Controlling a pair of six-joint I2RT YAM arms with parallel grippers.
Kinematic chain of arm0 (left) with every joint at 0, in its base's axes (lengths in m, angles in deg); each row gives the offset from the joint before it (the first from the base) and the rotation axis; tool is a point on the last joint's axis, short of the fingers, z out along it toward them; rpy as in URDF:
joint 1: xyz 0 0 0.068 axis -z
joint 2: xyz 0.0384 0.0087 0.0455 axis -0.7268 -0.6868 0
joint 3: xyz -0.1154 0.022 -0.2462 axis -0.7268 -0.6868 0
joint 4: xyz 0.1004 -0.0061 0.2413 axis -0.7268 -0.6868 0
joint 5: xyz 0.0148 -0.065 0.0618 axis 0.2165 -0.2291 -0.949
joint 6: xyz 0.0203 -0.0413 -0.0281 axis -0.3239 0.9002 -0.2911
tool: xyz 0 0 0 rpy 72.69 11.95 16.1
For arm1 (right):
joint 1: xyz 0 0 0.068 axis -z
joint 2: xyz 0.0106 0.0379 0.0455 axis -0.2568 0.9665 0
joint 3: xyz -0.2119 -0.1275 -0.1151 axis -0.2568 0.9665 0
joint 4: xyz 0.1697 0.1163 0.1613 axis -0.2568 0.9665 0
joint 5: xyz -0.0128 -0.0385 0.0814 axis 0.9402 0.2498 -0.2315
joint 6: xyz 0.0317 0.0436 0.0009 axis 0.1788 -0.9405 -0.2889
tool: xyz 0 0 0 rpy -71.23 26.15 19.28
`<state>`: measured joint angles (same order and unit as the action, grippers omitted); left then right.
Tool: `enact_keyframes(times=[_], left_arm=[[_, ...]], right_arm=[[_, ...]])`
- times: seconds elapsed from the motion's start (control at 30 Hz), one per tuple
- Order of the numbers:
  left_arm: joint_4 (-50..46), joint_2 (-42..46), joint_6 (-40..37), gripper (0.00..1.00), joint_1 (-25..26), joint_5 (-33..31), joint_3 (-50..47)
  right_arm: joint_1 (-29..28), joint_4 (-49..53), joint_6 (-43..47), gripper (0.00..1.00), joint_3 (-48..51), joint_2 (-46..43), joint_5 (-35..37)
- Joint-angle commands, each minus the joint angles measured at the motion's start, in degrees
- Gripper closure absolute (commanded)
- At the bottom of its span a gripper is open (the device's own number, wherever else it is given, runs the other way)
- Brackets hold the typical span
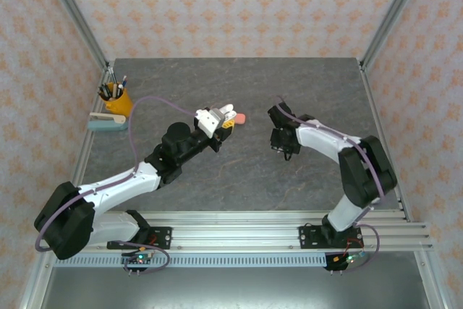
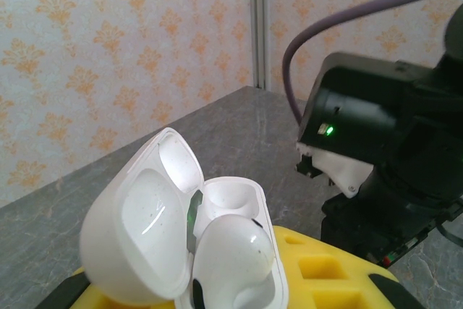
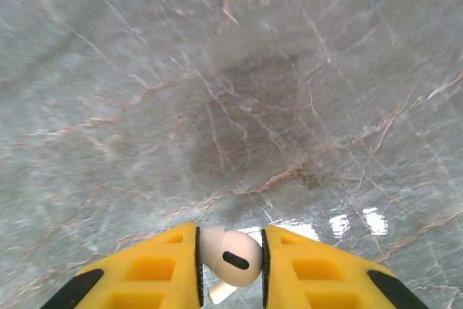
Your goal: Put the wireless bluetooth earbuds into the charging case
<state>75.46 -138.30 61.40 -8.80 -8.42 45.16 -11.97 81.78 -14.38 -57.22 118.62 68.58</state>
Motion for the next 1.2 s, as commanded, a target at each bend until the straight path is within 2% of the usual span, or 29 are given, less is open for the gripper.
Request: enact_keyframes(times=[0.0,0.2,0.43,0.8,1.17], left_arm=[[1.83,2.25,1.08,1.00,-0.27,-0.55,1.41],[-0.16,3.74,0.96,1.00,-0.37,-0.03,0.75],[0.20,3.91,1.21,1.00,-0.38,-0.18,-0.39],[3.75,-1.63,1.83,1.00,-0.97,5.24,3.37],[5.53,-8.01,4.09,1.00,-3.26,12.19,11.76]], right_arm=[[-0.38,-8.11,3.76,0.75,3.05,-5.54,3.05],[-2.62,-14.49,8.25,0.75,5.84,-13.98,4.64],[-3.71,-12.60,12.95,0.75,-0.54,-21.74,4.64],[-5.56,-12.25,17.29,0.75,-12.72,-26.29,-0.93],[-7.16,-15.03,21.32,0.75,-15.69,-28.17,-7.11]])
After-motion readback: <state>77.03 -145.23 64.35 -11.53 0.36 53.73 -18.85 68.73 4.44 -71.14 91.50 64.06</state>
